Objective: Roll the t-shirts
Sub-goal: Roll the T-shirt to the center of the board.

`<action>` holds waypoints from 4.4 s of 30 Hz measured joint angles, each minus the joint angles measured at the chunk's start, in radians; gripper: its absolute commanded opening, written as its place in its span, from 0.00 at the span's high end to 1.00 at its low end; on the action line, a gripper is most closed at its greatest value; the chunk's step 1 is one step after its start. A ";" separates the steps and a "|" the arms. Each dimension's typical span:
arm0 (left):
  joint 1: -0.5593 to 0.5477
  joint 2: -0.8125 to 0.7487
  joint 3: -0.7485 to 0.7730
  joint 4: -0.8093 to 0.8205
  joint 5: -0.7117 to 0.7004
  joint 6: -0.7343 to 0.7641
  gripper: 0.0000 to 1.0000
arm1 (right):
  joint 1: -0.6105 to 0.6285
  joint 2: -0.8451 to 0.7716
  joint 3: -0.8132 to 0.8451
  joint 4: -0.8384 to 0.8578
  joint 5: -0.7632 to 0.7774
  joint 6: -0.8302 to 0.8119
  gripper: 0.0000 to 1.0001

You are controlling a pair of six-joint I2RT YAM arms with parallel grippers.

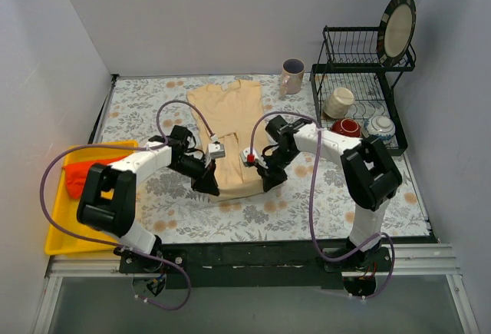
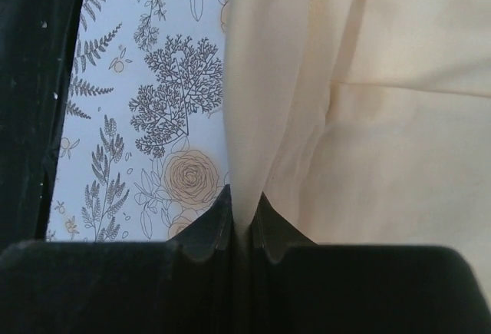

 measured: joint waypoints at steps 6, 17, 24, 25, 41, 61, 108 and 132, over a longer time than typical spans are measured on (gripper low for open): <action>0.072 0.206 0.141 -0.166 0.056 0.127 1.00 | -0.047 0.187 0.210 -0.167 -0.057 -0.004 0.93; 0.126 0.341 0.213 -0.224 0.063 0.175 0.92 | -0.061 0.397 0.421 -0.381 -0.108 -0.057 0.93; 0.140 0.347 0.264 -0.183 0.017 0.138 0.81 | -0.089 0.483 0.542 -0.422 -0.107 -0.052 0.93; 0.143 0.352 0.275 -0.180 0.006 0.133 0.81 | -0.096 0.494 0.554 -0.428 -0.103 -0.050 0.93; 0.050 -0.086 0.090 0.167 -0.200 0.029 0.47 | -0.151 0.626 0.733 -0.569 -0.081 0.039 0.90; -0.314 -0.200 -0.305 0.678 -0.484 0.064 0.39 | -0.151 0.656 0.757 -0.571 -0.115 0.134 0.90; 0.031 0.217 0.023 0.285 0.042 -0.217 0.80 | 0.100 -0.332 -0.489 0.892 0.228 0.091 0.02; 0.131 0.297 0.088 0.215 0.134 -0.259 0.52 | 0.176 -0.027 -0.523 1.389 0.358 -0.029 0.93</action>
